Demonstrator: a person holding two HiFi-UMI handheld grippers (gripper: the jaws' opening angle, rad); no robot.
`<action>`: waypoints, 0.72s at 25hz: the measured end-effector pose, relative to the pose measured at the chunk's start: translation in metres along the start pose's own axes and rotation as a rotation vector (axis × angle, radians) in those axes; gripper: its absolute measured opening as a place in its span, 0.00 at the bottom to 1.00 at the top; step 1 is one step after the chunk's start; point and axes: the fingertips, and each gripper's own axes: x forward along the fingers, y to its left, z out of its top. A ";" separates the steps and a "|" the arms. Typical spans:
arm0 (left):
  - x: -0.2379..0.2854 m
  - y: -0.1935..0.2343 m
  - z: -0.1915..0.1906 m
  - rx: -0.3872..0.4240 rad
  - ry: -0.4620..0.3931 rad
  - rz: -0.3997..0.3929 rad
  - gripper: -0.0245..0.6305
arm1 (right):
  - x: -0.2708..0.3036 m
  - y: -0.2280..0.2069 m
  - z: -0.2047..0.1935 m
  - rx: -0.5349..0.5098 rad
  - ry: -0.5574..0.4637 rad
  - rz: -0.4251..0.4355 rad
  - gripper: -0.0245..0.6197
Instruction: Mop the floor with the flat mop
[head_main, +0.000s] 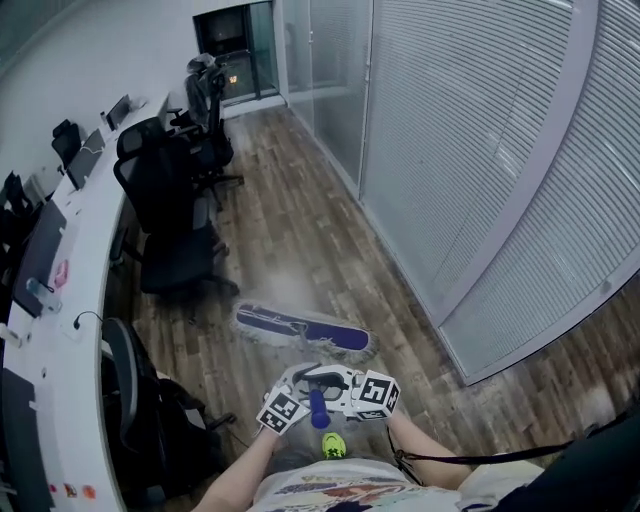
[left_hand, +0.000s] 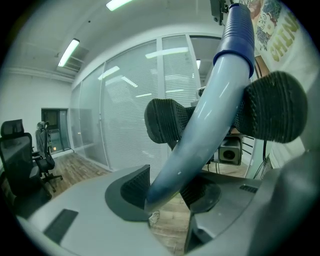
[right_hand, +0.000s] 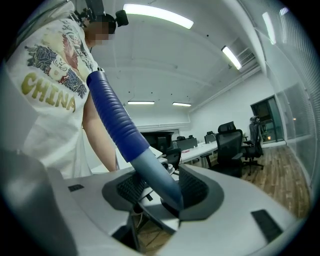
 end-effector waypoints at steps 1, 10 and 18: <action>0.002 0.004 0.003 -0.003 0.001 0.003 0.25 | -0.001 -0.005 0.003 0.001 -0.002 0.005 0.34; 0.018 0.060 0.009 -0.003 -0.007 0.023 0.25 | 0.014 -0.057 0.017 -0.013 0.011 0.034 0.34; 0.049 0.138 0.016 -0.008 -0.017 0.016 0.25 | 0.031 -0.137 0.031 -0.012 0.013 0.038 0.34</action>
